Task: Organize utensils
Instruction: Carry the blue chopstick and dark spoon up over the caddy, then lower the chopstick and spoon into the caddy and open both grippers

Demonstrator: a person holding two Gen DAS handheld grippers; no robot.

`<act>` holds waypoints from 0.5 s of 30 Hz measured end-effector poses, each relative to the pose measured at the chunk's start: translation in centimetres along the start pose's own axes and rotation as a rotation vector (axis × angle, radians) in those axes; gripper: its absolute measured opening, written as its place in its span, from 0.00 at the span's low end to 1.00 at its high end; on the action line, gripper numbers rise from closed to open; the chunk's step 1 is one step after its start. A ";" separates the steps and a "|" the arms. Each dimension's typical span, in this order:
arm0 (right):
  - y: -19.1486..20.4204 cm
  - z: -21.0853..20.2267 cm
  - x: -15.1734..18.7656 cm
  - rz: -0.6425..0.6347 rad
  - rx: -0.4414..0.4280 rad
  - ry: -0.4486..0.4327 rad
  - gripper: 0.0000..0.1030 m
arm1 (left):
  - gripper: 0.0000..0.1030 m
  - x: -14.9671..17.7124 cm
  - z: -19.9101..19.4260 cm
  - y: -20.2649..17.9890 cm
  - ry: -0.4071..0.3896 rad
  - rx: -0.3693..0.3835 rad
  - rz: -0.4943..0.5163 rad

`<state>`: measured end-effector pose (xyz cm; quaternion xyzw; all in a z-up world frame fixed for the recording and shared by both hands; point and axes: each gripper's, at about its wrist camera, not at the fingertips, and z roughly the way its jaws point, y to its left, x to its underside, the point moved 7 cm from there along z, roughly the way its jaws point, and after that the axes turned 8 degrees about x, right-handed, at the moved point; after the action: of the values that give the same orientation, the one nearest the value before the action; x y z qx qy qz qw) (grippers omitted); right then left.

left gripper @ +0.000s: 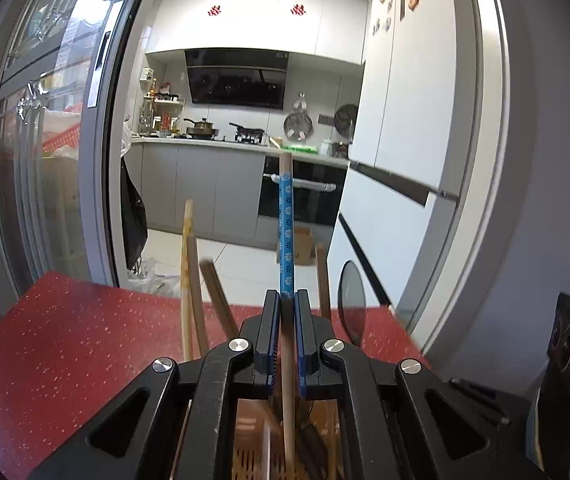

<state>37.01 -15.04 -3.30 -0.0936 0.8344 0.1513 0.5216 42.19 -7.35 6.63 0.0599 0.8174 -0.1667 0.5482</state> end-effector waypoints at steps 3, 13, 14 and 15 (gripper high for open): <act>-0.3 -0.2 0.3 -0.006 0.006 0.015 0.12 | 0.35 0.8 -0.1 0.1 0.029 -0.007 0.008; -0.3 -0.7 0.9 -0.028 0.009 0.076 0.16 | 0.35 1.9 -1.8 0.8 0.078 -0.017 -0.012; -0.3 -0.8 0.9 -0.029 0.011 0.081 0.19 | 0.35 2.0 -2.0 0.7 0.081 -0.016 -0.010; -0.3 -0.9 0.9 -0.030 0.012 0.084 0.32 | 0.35 2.1 -2.3 0.6 0.083 -0.012 -0.009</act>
<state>35.99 -15.65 -3.76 -0.1091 0.8551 0.1342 0.4888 39.52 -6.17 5.35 0.0597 0.8407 -0.1618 0.5133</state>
